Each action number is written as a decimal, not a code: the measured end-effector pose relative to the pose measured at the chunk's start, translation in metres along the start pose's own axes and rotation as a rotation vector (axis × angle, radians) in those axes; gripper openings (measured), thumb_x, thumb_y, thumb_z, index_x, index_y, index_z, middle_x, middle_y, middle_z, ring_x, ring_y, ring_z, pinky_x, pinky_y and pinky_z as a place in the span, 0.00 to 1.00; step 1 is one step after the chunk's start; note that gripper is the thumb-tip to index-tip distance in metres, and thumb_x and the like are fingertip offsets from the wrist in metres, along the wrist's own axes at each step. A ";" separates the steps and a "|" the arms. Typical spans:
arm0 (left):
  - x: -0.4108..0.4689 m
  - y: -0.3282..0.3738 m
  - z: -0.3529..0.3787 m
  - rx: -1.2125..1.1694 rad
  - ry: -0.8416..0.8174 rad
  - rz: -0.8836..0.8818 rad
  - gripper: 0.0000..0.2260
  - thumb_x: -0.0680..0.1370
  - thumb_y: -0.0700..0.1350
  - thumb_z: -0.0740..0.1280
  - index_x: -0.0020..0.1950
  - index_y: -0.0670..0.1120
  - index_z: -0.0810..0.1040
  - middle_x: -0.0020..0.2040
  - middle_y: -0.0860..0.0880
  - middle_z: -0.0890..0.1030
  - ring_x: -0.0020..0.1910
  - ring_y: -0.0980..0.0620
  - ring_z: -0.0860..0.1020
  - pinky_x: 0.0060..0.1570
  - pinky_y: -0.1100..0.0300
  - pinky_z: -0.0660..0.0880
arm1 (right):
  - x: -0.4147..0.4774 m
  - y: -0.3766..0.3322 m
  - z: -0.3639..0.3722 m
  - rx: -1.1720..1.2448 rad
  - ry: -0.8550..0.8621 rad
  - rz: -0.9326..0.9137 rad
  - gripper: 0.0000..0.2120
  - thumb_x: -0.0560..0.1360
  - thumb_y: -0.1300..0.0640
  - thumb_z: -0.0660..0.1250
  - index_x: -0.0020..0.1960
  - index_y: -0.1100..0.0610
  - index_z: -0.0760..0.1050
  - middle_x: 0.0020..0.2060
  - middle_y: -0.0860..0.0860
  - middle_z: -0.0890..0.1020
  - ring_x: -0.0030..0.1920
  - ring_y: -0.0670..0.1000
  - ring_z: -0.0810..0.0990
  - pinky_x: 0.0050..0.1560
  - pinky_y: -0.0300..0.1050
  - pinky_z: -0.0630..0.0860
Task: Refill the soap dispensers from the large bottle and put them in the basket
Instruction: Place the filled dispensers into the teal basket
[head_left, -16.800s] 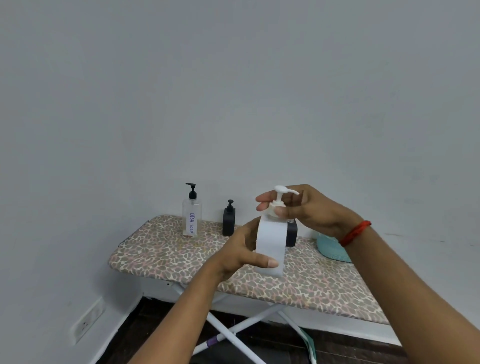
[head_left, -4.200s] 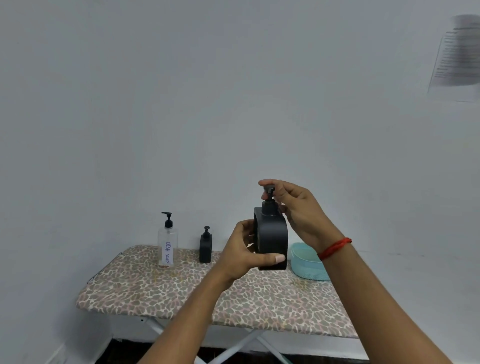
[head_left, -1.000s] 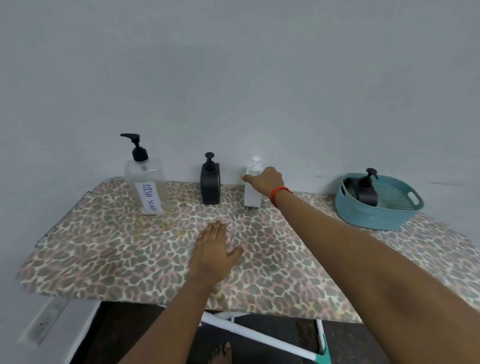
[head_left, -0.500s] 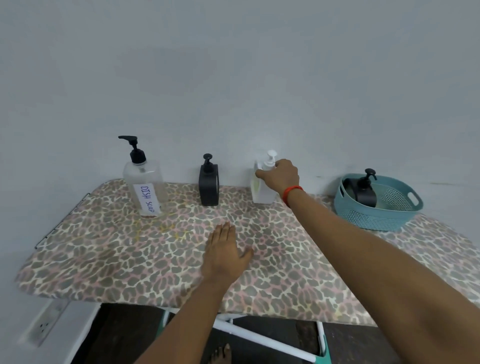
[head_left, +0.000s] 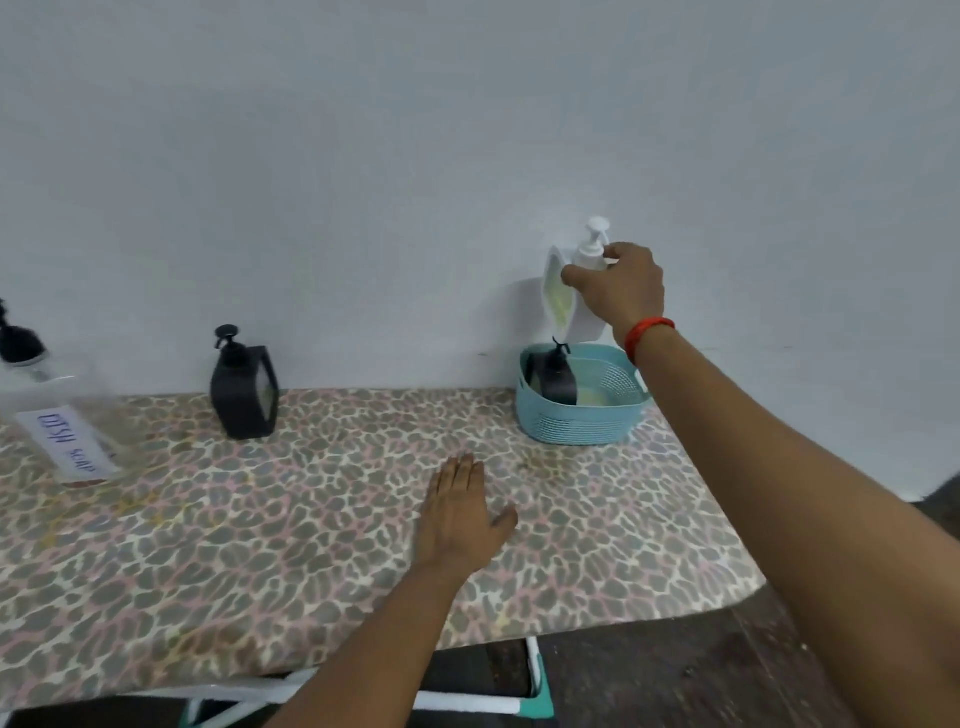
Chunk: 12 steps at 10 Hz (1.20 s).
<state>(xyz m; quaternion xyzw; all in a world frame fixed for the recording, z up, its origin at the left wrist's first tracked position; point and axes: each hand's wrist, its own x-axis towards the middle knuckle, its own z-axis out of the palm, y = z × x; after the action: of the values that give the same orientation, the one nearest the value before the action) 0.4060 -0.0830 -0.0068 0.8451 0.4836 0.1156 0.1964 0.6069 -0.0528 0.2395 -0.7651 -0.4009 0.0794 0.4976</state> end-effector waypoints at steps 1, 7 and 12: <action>0.007 0.009 0.006 0.017 0.011 0.003 0.39 0.81 0.66 0.58 0.85 0.45 0.52 0.85 0.47 0.52 0.84 0.48 0.49 0.82 0.52 0.41 | 0.014 0.023 -0.018 -0.004 0.052 0.020 0.27 0.68 0.49 0.76 0.64 0.56 0.78 0.58 0.52 0.81 0.55 0.53 0.81 0.57 0.48 0.78; 0.008 0.006 0.013 0.053 0.066 0.006 0.39 0.81 0.68 0.57 0.85 0.46 0.54 0.85 0.49 0.55 0.84 0.50 0.50 0.82 0.52 0.42 | 0.028 0.145 0.036 -0.249 -0.291 0.157 0.19 0.72 0.49 0.76 0.53 0.63 0.80 0.47 0.58 0.83 0.49 0.59 0.82 0.50 0.53 0.80; 0.008 0.007 0.014 0.063 0.068 -0.001 0.40 0.80 0.68 0.56 0.85 0.46 0.54 0.85 0.49 0.54 0.84 0.50 0.50 0.82 0.52 0.42 | 0.039 0.166 0.022 -0.243 -0.603 0.050 0.30 0.67 0.51 0.82 0.66 0.54 0.78 0.61 0.52 0.82 0.60 0.57 0.80 0.63 0.55 0.78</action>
<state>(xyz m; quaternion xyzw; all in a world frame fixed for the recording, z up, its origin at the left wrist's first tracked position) 0.4205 -0.0820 -0.0163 0.8461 0.4939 0.1288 0.1532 0.7105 -0.0414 0.1023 -0.7705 -0.5180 0.2660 0.2593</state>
